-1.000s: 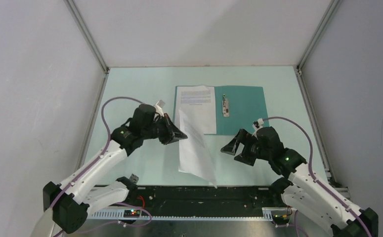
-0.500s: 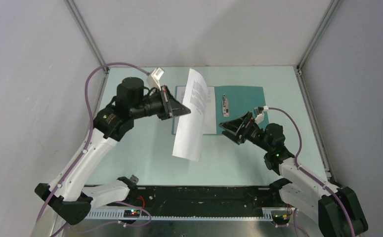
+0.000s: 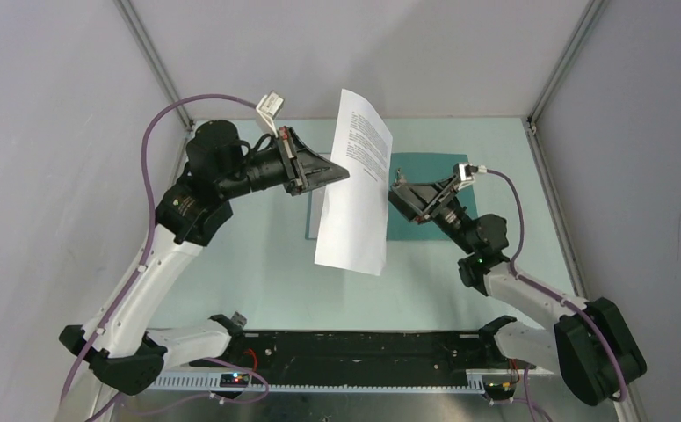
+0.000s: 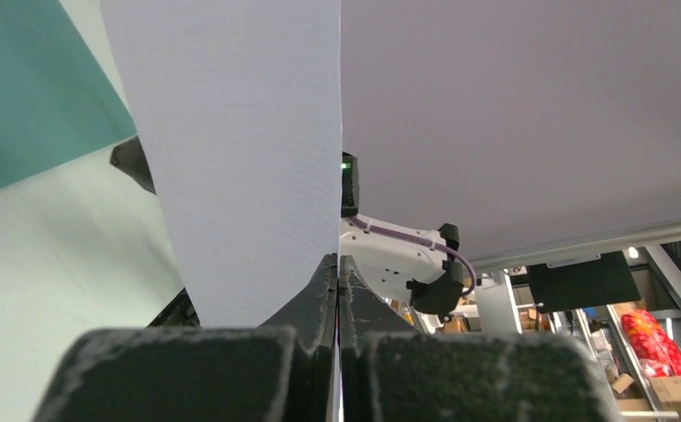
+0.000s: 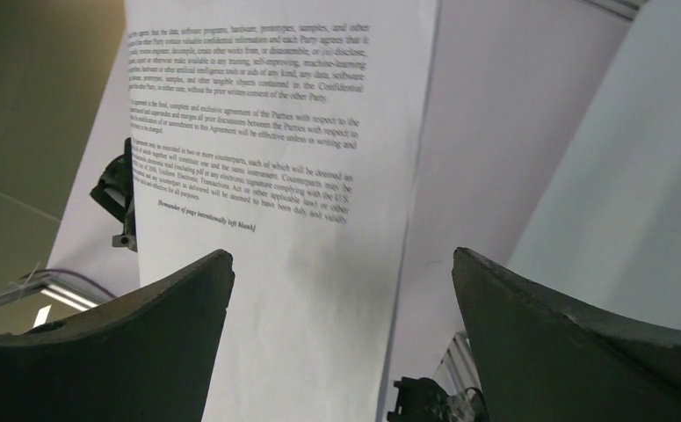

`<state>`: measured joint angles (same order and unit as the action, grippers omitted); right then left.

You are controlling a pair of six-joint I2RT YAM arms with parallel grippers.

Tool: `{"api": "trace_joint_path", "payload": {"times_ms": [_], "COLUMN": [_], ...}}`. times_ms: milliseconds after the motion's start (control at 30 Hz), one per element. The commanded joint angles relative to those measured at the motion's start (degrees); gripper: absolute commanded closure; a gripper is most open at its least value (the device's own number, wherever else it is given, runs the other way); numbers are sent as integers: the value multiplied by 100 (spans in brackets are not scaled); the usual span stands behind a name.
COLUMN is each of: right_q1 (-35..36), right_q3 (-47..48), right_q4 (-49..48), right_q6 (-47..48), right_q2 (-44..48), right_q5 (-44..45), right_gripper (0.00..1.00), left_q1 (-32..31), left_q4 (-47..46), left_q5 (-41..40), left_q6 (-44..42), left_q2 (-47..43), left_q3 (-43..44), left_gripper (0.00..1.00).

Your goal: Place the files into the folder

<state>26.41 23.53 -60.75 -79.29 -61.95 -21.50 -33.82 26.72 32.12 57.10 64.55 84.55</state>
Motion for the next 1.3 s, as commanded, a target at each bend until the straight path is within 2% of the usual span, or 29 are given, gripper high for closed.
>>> {"api": "trace_joint_path", "payload": {"times_ms": [0,100,267,467,633,733,833,933,1033,1267], "right_q1": [278,424,459,411,403,389,377,357,283,53], "right_q3": [454,530,573,548,464,505,612,652,686,877], "right_q4": [-990,-1414,-1396,-419,72,858,1419,1956,2653,3591], "right_q6": [-123,-293,-365,-111,53,338,505,611,810,1152], "right_q2": [-415,-587,-321,561,1193,1548,1655,1728,1891,2063], "right_q5": [221,257,185,118,69,27,-74,-237,-307,-786], "right_gripper": [1,1,0,3,18,24,41,52,53,56], "left_q1": [-35,-30,9,396,615,647,644,649,649,649], "left_q4": [-487,-506,-510,-515,-506,-510,-507,-510,-509,-514], "left_q5": [327,324,339,518,625,677,691,671,638,729], "left_q6": [319,324,259,152,-7,-124,-307,-487,-619,-902], "left_q2": [-42,-59,-149,-308,-385,-348,-312,-283,-269,-112], "left_q3": [49,2,-196,-611,-886,-977,-1045,-1148,-1227,-1384], "left_gripper": [100,100,100,100,100,100,100,100,100,100]}}
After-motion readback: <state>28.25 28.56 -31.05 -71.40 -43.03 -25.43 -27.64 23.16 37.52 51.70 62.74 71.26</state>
